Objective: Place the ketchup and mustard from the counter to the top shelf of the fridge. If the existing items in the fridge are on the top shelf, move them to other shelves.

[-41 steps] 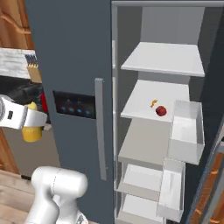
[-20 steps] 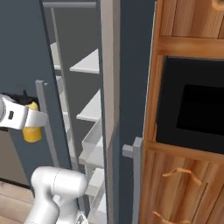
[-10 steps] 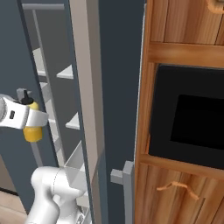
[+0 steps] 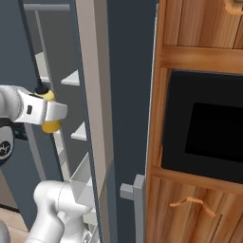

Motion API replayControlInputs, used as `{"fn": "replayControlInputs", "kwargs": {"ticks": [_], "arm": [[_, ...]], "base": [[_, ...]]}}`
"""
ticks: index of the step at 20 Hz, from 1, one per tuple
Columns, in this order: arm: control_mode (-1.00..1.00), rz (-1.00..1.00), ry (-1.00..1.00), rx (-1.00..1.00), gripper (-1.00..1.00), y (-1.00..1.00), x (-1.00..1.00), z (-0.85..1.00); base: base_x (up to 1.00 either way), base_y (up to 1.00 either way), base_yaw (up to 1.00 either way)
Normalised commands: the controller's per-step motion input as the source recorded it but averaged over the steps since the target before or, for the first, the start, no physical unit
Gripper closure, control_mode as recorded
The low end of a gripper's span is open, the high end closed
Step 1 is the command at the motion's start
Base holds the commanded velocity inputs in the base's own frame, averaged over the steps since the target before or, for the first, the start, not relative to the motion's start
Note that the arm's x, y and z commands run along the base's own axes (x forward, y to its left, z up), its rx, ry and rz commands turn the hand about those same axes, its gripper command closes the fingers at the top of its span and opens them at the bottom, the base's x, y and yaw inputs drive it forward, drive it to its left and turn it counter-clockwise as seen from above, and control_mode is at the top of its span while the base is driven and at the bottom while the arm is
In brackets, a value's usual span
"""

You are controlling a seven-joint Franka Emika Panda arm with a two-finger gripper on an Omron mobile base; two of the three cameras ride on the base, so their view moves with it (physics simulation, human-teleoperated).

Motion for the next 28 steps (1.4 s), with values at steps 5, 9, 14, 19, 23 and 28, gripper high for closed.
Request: {"fn": "replayControlInputs", "kwargs": {"ticks": [5,9,14,19,23,28], "arm": [[-1.0,0.0,-0.14,0.07,1.0,-0.67,0.78,0.57],[-1.0,-0.01,-0.02,0.06,1.0,-0.63,0.94,0.33],[-1.0,-0.07,0.01,0.01,1.0,-0.5,0.97,0.09],[-1.0,-0.11,0.01,-0.15,1.0,-0.04,0.98,-0.06],[-1.0,-0.06,0.0,-0.09,1.0,-0.13,0.67,0.0],[-1.0,0.0,0.03,-0.03,1.0,-0.24,0.62,0.0]], "base": [[0.0,0.0,0.0],[0.0,0.0,0.0],[0.0,0.0,0.0],[0.0,0.0,0.0],[0.0,0.0,0.0],[0.0,0.0,0.0]]}}
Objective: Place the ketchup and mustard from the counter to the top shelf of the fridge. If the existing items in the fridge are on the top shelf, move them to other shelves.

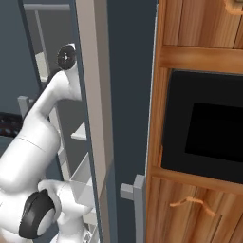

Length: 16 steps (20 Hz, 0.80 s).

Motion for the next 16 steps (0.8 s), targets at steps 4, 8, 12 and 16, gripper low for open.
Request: {"fn": "replayControlInputs", "kwargs": {"ticks": [4,8,12,16], "arm": [[-1.0,0.0,0.16,0.0,1.0,-0.22,0.51,0.0],[-1.0,0.0,0.17,0.0,1.0,-0.24,0.41,-0.09],[-1.0,0.0,0.14,-0.02,1.0,-0.21,0.36,-0.23],[-1.0,0.0,0.06,-0.05,1.0,-0.17,0.32,-0.34]], "base": [[0.0,0.0,0.0],[0.0,0.0,0.0],[0.0,0.0,0.0],[0.0,0.0,0.0]]}}
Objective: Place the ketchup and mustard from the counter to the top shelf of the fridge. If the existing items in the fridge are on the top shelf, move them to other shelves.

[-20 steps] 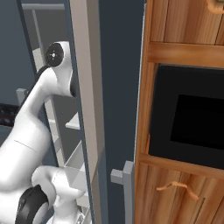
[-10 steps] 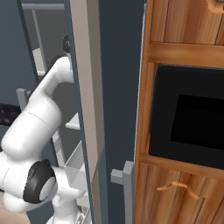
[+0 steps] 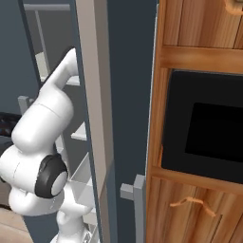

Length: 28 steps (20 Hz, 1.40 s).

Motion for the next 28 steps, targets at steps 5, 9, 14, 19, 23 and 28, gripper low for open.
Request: {"fn": "replayControlInputs", "kwargs": {"ticks": [5,9,14,19,23,28], "arm": [[-1.0,0.0,0.0,-0.06,1.0,-0.09,0.4,-0.24],[-1.0,0.0,-0.01,-0.02,-1.0,-0.07,0.11,-0.06],[-1.0,0.0,0.0,0.0,-1.0,-0.05,-0.02,0.0],[-1.0,0.0,-0.05,0.0,-1.0,-0.04,-0.28,0.0],[-1.0,0.0,-0.13,0.0,-1.0,0.0,-0.7,0.0],[-1.0,0.0,-0.2,0.0,-1.0,0.0,-0.97,0.0]], "base": [[0.0,0.0,0.0],[0.0,0.0,0.0],[0.0,0.0,0.0],[0.0,0.0,0.0],[0.0,0.0,0.0],[0.0,0.0,0.0]]}}
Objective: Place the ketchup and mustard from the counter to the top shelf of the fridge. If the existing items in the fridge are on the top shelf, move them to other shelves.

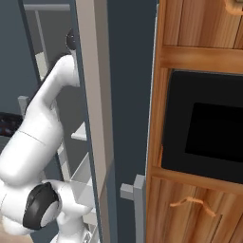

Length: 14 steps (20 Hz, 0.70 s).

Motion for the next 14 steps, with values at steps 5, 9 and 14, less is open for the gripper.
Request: {"fn": "replayControlInputs", "kwargs": {"ticks": [5,9,14], "arm": [[-1.0,0.0,-0.18,0.0,-1.0,0.21,-1.0,0.1],[-1.0,0.0,-0.06,0.01,-1.0,0.56,-1.0,0.31],[-1.0,0.0,0.02,0.05,-1.0,0.76,-1.0,0.21]], "base": [[0.0,0.0,0.0],[0.0,0.0,0.0],[0.0,0.0,0.0]]}}
